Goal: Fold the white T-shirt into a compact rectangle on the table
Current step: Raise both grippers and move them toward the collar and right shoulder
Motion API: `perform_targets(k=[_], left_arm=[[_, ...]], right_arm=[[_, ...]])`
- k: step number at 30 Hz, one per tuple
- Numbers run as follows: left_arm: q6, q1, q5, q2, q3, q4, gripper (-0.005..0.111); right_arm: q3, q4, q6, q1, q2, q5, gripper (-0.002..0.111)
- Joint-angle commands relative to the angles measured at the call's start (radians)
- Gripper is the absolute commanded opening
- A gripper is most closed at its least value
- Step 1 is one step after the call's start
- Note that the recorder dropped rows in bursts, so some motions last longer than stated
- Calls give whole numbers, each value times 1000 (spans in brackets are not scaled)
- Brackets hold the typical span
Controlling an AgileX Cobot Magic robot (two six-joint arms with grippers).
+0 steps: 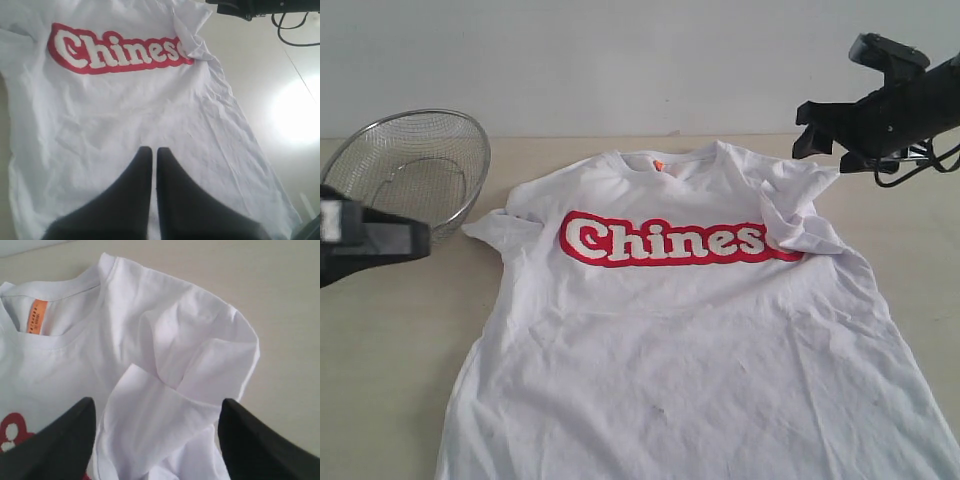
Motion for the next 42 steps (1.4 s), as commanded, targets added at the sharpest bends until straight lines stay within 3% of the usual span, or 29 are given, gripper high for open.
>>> perform_targets(k=[1,6,13,19,27,28,32,33,36,42], left_arm=[[108,3,4,269,-128,-125,4],[205,3,58,544,-331,-228,4],[328,12,230,873,-632,-392,4],[319,60,440,1129,-892,-463,4],[137,66,622,1421,-1281,-463,5],[73,66,622,1486,-1382,-463,11],[2,80,622,1590,-1543,-463,35],[-76,94,622,1632,-1605,-455,48],[-131,88,622,1667,-1708,-416,50],[-173,49,622,1673,-1725,-379,50]], right_arm=[[-4,-5,4,-1,-11,46,62],[-4,-5,4,-4,-21,72,61],[-4,-11,10,-11,-40,99,38],[-4,-11,35,-13,-40,98,31],[-4,-11,35,-34,-40,100,31],[-4,-11,35,-42,-40,98,31],[-4,-13,35,-42,-40,109,31],[-4,-11,35,-42,-40,112,31],[-4,-11,35,-42,-39,80,31],[-4,-12,35,-42,20,-51,32]])
